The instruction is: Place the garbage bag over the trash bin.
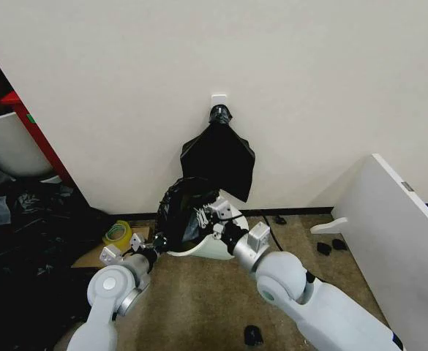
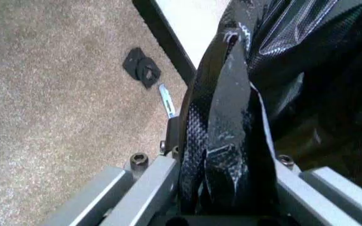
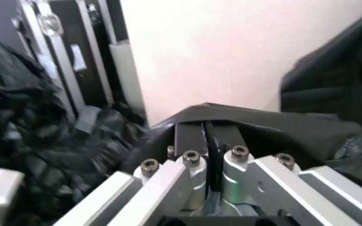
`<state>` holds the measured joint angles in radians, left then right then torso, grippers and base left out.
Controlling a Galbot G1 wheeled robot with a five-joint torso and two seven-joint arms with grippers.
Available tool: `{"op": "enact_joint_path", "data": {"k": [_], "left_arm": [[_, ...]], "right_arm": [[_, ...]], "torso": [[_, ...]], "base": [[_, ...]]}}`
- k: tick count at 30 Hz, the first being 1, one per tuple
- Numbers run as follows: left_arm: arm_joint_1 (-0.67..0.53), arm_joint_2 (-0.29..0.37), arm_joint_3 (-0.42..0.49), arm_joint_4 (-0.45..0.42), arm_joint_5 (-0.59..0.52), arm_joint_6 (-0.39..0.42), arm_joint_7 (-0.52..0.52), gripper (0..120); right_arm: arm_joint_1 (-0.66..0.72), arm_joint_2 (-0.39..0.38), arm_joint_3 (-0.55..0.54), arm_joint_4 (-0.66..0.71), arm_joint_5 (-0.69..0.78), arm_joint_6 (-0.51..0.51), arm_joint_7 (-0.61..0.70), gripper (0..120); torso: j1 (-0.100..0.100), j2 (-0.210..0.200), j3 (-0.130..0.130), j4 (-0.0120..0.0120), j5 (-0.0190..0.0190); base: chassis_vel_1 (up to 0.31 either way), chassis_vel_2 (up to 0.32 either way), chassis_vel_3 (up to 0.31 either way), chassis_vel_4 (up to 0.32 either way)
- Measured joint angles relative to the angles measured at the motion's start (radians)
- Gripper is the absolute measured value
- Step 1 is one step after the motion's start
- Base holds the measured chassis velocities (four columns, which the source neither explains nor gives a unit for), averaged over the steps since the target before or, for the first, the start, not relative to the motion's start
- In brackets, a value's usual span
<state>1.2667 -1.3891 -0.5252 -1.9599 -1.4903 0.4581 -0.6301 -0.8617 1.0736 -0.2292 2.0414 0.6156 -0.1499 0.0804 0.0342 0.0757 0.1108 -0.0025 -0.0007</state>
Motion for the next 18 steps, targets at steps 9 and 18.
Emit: {"op": "enact_joint_path", "data": {"k": [9,18], "left_arm": [[-0.006,0.001,-0.002,0.012,-0.001,-0.005,0.001,0],[-0.019,0.014,-0.014,0.027,-0.009,-0.012,0.004,0]], "right_arm": [[-0.04,-0.025,0.027,0.026,-0.066,-0.018,0.01,0],[-0.159,-0.146,0.09,0.152,-0.078,-0.105,0.129,0]], "torso": [[0.0,0.0,0.0,0.0001,0.0],[0.0,0.0,0.0,-0.0001,0.0002]], "base": [[0.0,0.0,0.0,0.0],[0.0,0.0,0.0,0.0]]}}
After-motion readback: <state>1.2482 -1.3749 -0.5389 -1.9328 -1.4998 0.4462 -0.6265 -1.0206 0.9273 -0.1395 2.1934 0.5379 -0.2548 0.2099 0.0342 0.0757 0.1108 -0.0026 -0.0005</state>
